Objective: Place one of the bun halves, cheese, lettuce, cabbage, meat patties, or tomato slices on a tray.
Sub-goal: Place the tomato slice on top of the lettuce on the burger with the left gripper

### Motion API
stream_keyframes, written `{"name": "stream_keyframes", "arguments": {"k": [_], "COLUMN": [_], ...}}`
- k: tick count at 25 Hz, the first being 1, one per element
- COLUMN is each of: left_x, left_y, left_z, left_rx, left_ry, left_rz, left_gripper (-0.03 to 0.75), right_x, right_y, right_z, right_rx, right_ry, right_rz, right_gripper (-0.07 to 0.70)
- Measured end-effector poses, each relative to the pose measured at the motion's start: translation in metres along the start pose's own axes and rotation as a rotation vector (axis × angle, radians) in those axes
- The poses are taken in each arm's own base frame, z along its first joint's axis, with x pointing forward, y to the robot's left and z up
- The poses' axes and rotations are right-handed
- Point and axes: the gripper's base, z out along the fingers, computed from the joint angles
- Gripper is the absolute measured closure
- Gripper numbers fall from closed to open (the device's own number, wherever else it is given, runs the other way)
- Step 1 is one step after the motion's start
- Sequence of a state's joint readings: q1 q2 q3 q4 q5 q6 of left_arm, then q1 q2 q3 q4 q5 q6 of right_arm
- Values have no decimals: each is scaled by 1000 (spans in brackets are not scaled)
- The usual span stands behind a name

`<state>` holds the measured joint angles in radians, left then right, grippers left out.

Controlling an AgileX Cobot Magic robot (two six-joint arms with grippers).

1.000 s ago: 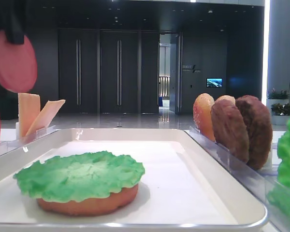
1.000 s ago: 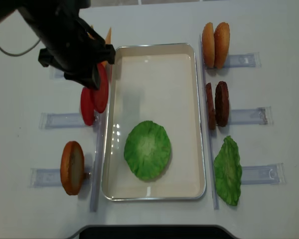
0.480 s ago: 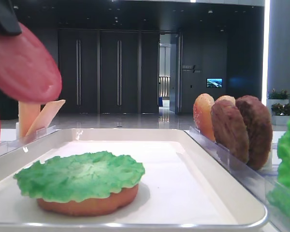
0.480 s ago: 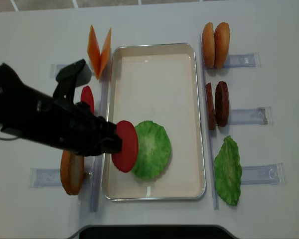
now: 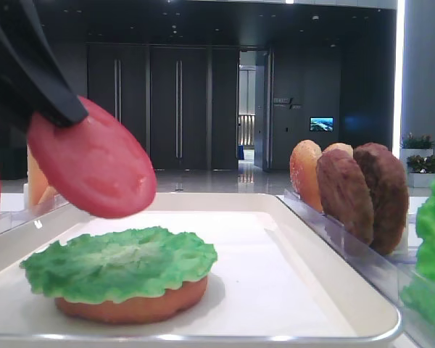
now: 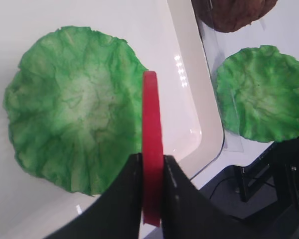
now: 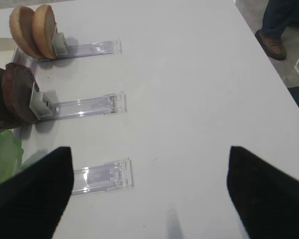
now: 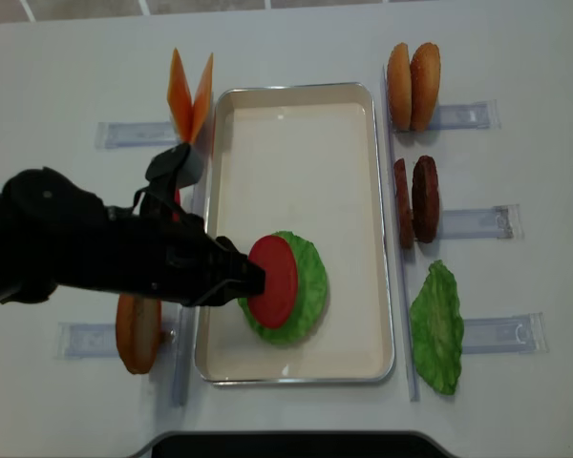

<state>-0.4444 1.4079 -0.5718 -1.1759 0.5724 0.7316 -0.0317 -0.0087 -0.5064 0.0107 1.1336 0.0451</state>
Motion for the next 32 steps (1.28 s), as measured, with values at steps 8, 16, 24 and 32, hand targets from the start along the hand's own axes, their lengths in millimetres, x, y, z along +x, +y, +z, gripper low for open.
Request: {"name": "stream_keyframes", "arguments": {"k": [8,16,24,32], "left_x": [-4,-3,-3,-2], "left_y": [9,12,13,16], "left_z": [26,37,37,38], "left_rx": [64,101,98,65], "left_ry": [7,26,28,29], "left_rz": [-9,-12,-7,17], "left_gripper": [650,650,650,650], "right_x": [0,0,0,0], "right_y": [0,0,0,0], "right_z": [0,0,0,0], "right_rx": [0,0,0,0], "right_ry": [0,0,0,0], "right_rz": [0,0,0,0], "right_gripper": [39,39,39,39]}}
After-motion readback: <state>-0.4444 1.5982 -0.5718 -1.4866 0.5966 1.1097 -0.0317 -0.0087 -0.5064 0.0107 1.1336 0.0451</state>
